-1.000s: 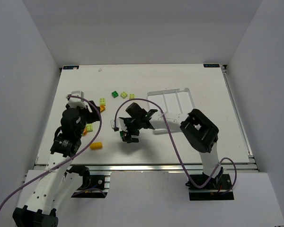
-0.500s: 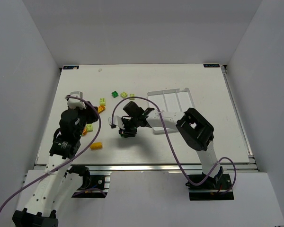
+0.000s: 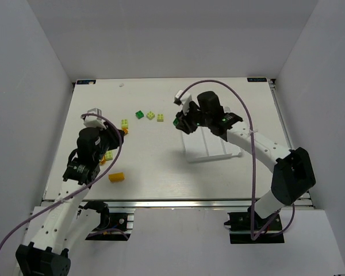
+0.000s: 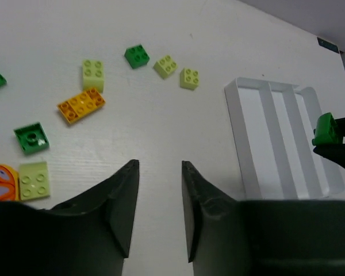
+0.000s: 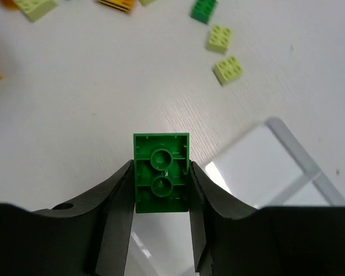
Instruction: Sort the legos into containers by color
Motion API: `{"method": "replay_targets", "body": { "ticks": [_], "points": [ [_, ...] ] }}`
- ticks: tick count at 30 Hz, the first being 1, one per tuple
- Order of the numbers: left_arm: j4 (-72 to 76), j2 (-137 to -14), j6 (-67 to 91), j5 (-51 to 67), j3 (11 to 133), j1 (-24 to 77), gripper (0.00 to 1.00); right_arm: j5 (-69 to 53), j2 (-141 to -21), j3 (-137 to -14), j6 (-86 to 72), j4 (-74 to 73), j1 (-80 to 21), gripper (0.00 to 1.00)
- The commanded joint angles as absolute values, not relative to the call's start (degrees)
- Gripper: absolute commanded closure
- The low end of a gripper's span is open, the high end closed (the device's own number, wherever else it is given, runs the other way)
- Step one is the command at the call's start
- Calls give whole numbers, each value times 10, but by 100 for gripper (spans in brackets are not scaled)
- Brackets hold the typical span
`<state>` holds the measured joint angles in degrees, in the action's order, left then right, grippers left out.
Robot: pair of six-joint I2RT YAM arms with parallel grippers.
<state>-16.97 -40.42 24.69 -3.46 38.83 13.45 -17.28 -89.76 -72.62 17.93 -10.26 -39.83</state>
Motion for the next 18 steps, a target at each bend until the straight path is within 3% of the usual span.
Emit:
{"method": "replay_targets", "body": {
  "ticks": [1, 2, 6, 10, 16, 18],
  "points": [
    [-219, -450, 326, -18, 433, 132, 53, -122, -915, -689, 84, -106, -351, 100],
    [-234, -461, 327, -25, 443, 132, 42, -125, -925, -690, 77, -108, -340, 100],
    [-276, -509, 318, -88, 491, 132, 23, -134, -962, -706, 55, -106, -307, 97],
    [-304, -548, 310, -136, 514, 132, 18, -114, -1002, -725, 52, -119, -301, 85],
    [-335, -623, 315, -166, 521, 127, 14, -102, -1033, -731, 62, -125, -293, 40],
    [-335, -647, 316, -168, 526, 127, 14, -109, -1031, -730, 63, -126, -292, 35]
  ]
}}
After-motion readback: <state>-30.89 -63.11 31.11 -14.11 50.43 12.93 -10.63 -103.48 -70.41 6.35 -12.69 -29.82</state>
